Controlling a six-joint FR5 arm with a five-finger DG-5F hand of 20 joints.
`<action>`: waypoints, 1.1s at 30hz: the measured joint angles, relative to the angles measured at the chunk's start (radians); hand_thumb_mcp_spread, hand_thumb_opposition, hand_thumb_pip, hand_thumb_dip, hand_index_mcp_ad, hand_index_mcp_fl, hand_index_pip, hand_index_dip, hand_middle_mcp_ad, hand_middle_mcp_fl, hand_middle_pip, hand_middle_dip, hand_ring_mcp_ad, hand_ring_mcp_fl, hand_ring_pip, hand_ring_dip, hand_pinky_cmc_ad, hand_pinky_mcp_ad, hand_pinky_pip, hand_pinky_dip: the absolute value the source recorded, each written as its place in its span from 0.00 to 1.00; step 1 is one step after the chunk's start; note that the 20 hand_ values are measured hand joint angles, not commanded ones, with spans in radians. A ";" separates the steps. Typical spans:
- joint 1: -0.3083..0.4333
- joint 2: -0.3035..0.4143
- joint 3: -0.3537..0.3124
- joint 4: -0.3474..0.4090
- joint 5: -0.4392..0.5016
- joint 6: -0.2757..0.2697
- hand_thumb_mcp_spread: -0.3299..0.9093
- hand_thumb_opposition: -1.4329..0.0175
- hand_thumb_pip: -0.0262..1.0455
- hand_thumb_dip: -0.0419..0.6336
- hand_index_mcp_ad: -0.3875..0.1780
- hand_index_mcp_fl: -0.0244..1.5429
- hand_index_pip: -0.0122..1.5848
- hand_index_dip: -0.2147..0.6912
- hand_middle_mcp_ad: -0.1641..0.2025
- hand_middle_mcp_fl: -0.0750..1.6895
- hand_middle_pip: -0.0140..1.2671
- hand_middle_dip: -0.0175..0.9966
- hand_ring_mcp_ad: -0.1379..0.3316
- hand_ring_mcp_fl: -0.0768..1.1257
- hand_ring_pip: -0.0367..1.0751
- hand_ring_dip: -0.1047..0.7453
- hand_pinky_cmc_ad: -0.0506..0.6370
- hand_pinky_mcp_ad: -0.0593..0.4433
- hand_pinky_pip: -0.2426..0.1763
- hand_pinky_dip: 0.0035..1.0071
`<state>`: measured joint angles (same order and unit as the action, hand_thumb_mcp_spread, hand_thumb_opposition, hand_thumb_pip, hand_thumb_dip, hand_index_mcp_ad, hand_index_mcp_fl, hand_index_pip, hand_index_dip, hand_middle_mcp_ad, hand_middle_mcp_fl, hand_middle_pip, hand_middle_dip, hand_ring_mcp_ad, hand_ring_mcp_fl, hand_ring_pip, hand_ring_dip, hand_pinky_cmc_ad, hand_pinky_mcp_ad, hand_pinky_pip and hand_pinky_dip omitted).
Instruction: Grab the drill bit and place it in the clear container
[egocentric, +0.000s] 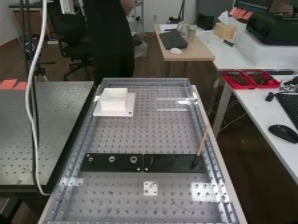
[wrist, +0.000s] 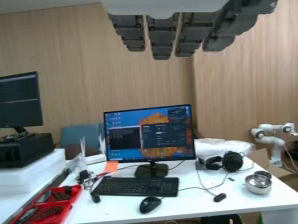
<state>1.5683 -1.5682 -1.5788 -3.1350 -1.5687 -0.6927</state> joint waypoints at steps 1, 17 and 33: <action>0.000 0.000 0.000 0.000 0.000 0.000 0.26 0.99 0.04 0.07 0.70 0.01 0.02 0.26 0.64 0.05 0.02 0.06 0.40 0.07 0.05 0.14 0.04 0.21 0.55 0.01; -0.005 -0.002 -0.009 0.007 -0.006 0.010 0.35 0.56 0.17 0.07 0.81 0.03 0.07 0.17 0.65 0.07 0.13 0.06 0.58 0.09 0.12 0.10 0.29 0.52 0.55 0.16; -0.013 -0.010 -0.046 0.030 0.031 0.015 0.35 0.51 0.18 0.07 0.84 0.04 0.08 0.17 0.70 0.07 0.14 0.05 0.70 0.11 0.14 0.10 0.38 0.60 0.49 0.20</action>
<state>1.5554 -1.5786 -1.6246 -3.1046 -1.5380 -0.6772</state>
